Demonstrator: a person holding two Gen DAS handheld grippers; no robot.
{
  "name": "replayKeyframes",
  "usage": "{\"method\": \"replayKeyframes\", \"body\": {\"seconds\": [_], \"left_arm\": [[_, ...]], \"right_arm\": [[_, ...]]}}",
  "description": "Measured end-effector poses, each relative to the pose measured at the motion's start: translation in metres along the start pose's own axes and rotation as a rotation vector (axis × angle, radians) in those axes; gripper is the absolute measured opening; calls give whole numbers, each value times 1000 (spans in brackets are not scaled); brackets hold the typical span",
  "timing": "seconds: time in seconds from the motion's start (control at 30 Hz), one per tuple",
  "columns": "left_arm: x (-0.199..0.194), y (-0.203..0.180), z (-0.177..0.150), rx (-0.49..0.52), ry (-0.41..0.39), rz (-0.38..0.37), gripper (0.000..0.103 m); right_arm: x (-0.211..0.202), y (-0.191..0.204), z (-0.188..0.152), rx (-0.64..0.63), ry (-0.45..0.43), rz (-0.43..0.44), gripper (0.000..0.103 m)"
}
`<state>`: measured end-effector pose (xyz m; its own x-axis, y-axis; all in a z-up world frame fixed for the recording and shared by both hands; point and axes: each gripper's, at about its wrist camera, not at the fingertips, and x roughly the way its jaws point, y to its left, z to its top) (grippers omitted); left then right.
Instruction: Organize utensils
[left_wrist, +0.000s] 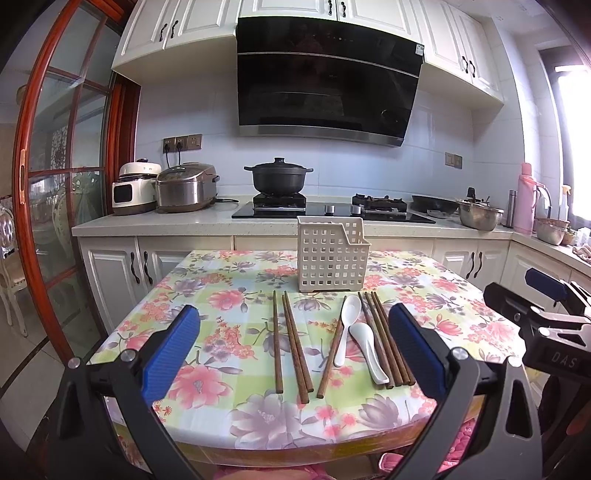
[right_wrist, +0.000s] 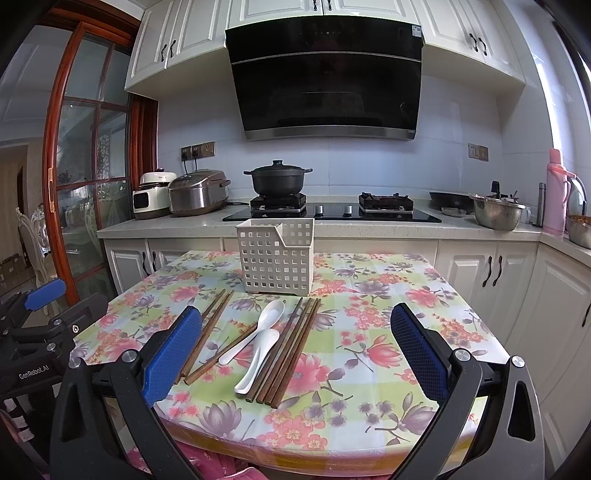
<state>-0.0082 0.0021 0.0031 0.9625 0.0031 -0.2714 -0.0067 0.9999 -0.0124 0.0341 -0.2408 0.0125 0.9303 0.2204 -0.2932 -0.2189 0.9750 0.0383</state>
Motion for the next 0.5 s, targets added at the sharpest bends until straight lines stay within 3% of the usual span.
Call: {"method": "replayKeyframes", "body": {"seconds": [0.5], "left_arm": [[1, 1, -2, 0, 3, 0, 99]], "right_arm": [[3, -3, -4, 9, 1, -5, 96]]}}
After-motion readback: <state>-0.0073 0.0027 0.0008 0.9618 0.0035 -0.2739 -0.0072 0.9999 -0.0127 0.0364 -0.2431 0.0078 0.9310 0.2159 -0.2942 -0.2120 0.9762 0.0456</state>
